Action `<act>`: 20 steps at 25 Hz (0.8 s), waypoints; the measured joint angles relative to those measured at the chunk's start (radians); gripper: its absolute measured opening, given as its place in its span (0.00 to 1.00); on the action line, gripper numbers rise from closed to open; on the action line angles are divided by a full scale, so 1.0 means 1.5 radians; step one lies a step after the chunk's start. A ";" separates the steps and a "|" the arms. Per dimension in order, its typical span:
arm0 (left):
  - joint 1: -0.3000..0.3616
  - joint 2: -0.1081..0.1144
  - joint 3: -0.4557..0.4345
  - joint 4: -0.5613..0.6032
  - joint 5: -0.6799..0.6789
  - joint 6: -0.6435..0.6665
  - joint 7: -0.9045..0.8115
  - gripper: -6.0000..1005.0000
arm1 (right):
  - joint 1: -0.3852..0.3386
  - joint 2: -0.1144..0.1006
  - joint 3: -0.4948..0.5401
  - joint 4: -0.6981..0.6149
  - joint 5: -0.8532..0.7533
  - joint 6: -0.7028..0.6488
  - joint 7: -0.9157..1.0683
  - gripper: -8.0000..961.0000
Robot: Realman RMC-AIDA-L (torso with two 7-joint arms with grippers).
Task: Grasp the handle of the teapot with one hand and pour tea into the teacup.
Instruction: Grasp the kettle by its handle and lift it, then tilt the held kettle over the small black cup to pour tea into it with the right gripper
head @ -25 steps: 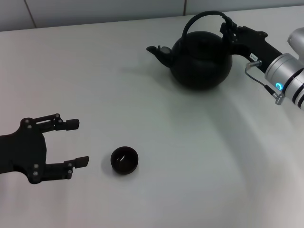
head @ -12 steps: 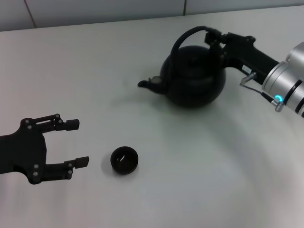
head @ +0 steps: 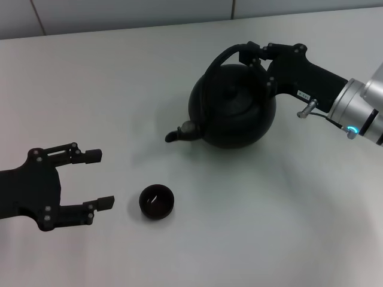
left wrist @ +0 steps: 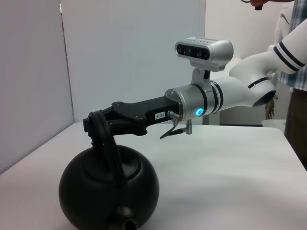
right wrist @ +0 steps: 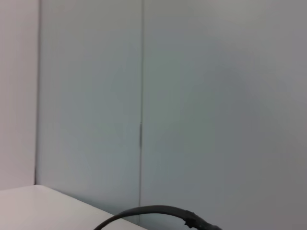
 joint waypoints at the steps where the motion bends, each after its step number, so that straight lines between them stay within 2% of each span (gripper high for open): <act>1: 0.001 0.000 0.000 -0.001 0.000 0.000 0.000 0.78 | -0.002 0.000 -0.006 -0.009 0.000 -0.002 0.001 0.15; 13: 0.015 -0.001 0.000 -0.006 0.000 -0.002 0.000 0.78 | -0.016 0.000 -0.099 -0.090 -0.004 -0.008 0.000 0.15; 20: 0.022 0.001 0.000 -0.003 0.000 0.001 0.000 0.78 | -0.017 0.000 -0.101 -0.119 -0.044 -0.008 0.004 0.15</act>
